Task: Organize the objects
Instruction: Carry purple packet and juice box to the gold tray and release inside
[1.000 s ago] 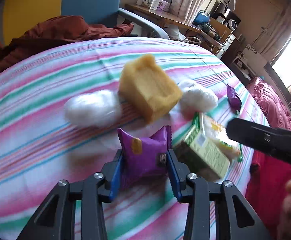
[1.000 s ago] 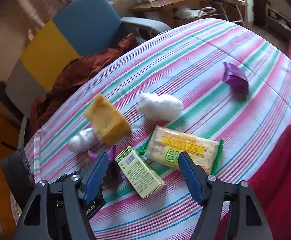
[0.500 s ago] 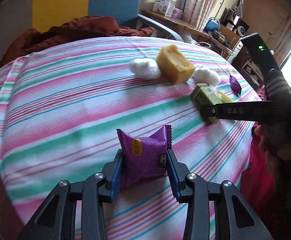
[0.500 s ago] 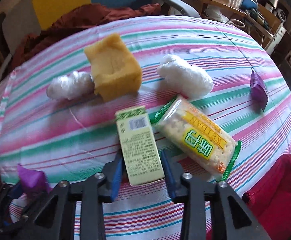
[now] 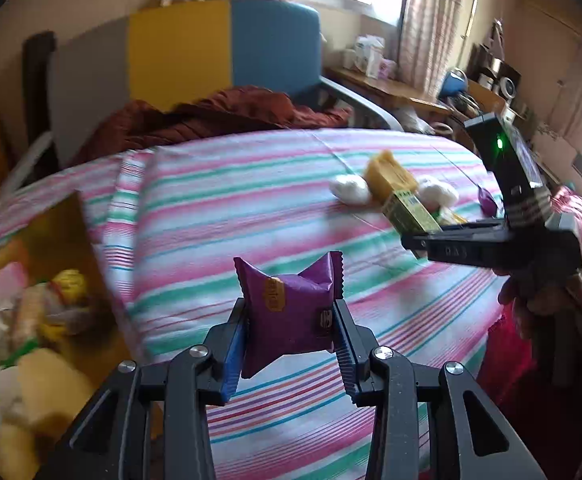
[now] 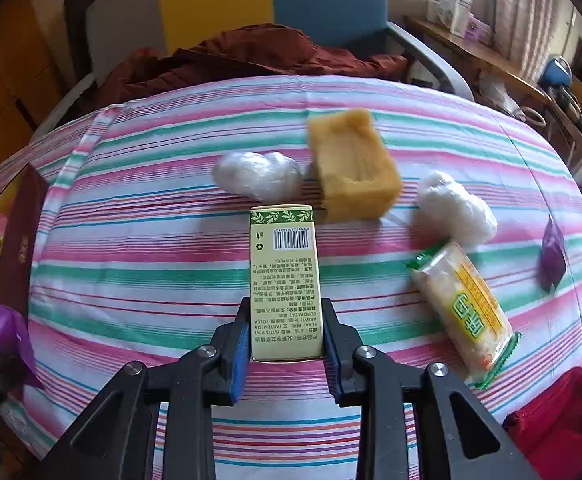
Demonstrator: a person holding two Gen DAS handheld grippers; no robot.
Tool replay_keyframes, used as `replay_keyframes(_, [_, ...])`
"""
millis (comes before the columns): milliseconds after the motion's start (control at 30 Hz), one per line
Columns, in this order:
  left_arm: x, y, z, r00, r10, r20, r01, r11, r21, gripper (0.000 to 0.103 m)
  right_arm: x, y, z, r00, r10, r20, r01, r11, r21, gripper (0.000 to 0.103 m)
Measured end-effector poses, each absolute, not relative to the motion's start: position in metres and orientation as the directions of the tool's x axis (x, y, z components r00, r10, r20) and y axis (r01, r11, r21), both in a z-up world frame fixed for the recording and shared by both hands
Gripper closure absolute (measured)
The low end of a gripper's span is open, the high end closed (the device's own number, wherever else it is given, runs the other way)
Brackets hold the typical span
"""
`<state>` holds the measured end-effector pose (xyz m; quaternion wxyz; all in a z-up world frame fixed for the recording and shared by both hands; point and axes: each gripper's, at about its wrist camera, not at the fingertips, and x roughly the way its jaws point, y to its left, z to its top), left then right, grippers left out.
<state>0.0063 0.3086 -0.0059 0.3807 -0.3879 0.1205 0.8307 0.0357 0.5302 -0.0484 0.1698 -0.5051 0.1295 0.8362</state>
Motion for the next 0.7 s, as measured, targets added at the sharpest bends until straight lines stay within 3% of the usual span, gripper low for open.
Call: replay_keyframes(700, [-0.005, 0.188, 0.028, -0.575, 0.471, -0.669, -0.558, -0.824, -0.100, 0.062, 0.014, 0.438, -0.004, -0.547, 0.020, -0.837, -0.226, -0.966, 0.125, 0.073])
